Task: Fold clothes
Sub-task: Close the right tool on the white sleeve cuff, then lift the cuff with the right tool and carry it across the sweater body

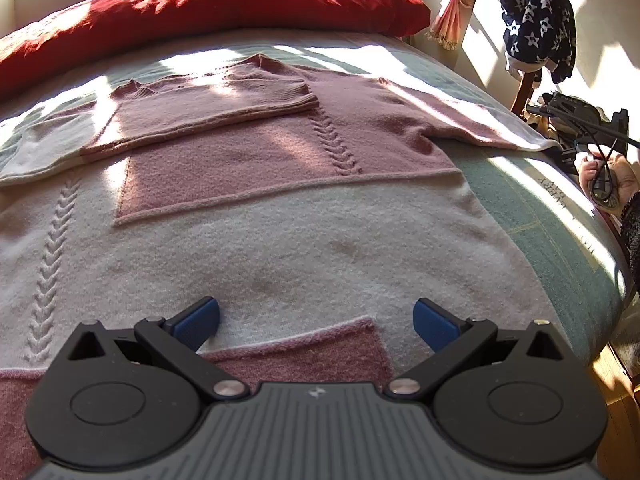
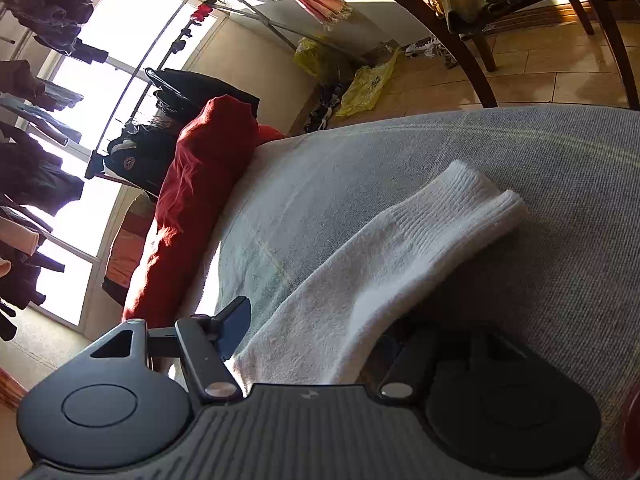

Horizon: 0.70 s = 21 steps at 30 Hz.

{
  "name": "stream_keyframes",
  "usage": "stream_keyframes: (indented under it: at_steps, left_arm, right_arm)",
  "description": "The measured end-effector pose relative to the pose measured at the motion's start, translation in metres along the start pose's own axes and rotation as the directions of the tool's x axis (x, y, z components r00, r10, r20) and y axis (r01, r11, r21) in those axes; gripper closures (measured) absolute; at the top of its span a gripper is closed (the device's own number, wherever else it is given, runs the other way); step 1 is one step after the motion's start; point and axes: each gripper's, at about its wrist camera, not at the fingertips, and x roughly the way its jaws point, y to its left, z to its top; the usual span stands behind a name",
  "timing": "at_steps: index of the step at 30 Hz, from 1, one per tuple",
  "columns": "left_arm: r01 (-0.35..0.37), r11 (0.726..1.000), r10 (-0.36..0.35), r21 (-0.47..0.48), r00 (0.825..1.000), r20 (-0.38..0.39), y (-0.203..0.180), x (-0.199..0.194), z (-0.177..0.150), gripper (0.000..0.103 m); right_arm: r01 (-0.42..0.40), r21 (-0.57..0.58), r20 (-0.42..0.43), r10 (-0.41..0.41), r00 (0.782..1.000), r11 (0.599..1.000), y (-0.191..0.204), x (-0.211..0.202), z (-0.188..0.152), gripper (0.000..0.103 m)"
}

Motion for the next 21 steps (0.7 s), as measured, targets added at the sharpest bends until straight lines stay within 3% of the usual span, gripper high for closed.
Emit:
stream_keyframes:
  at_steps: [3,5,11,21]
  left_arm:
    - [0.005,1.000,-0.005,-0.002,1.000,0.003,0.001,-0.001,0.000,0.001]
    - [0.010,1.000,-0.010,-0.009,1.000,0.007,0.002,-0.003,-0.001,0.001]
    - [0.023,1.000,-0.023,-0.014,1.000,0.017,0.006,-0.015,-0.006,0.001]
    - [0.038,0.999,-0.036,-0.035,0.997,0.072,0.023,-0.053,-0.019,0.001]
  right_arm:
    - [0.054,-0.037,-0.002,-0.054,0.999,0.998,0.000,-0.002,-0.002,0.055]
    - [0.113,-0.050,-0.004,-0.114,0.994,0.992,-0.003,-0.002,-0.002,0.094]
    - [0.142,-0.070,-0.015,-0.143,0.990,0.987,0.000,-0.005,-0.001,0.094]
    - [0.153,-0.229,-0.012,-0.160,0.987,0.961,0.065,-0.025,-0.011,0.094]
